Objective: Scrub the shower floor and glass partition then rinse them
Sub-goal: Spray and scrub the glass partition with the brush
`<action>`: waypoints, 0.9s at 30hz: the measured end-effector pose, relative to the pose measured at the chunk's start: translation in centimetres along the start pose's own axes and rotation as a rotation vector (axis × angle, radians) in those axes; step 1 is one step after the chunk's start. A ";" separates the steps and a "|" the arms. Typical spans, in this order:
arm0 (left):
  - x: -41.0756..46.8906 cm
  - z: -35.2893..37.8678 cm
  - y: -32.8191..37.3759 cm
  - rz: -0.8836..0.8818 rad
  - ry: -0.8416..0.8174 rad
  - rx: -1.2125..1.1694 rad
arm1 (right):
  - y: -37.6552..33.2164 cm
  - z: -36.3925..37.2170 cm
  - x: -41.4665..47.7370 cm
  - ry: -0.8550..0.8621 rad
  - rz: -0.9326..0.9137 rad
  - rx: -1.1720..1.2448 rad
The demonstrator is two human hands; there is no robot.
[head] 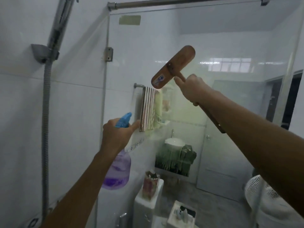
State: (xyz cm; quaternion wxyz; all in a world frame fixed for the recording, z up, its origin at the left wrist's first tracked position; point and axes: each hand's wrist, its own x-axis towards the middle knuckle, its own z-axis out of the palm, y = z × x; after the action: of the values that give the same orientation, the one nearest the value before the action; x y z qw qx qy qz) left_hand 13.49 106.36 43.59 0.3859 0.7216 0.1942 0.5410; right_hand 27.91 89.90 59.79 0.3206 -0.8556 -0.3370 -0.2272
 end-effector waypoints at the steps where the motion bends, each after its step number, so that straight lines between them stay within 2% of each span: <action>1: -0.1 0.1 -0.1 0.001 0.017 0.012 | 0.2 0.8 -0.5 -0.031 0.005 0.011; 5: -1.1 0.6 -1.6 0.014 0.081 0.048 | 3.0 9.7 -5.4 -0.271 -0.069 0.050; 8: -2.9 0.8 -3.4 -0.002 0.112 0.089 | 6.6 18.2 -10.8 -0.511 0.038 0.097; 10: -4.3 0.7 -4.3 0.000 0.109 0.113 | 8.9 22.9 -14.2 -0.589 0.106 0.136; 15: -11.2 0.9 -10.6 -0.149 0.145 0.211 | 13.0 31.5 -21.8 -0.834 0.156 0.272; 18: -17.9 0.5 -16.0 -0.295 0.171 0.296 | 15.1 36.7 -26.3 -0.973 0.140 0.263; 21: -26.9 -0.6 -22.9 -0.446 0.164 0.418 | 17.3 42.4 -33.4 -1.192 0.181 0.233; 27: -48.8 -2.2 -35.8 -0.847 0.227 0.555 | 23.9 52.5 -52.2 -1.573 0.000 0.016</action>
State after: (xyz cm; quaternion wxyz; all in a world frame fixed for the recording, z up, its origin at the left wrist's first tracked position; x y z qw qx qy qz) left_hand -0.18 95.51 -14.43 0.3416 0.5917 0.6460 0.3404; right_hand 19.24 90.70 -17.50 -0.0059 -0.7627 -0.4667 0.4477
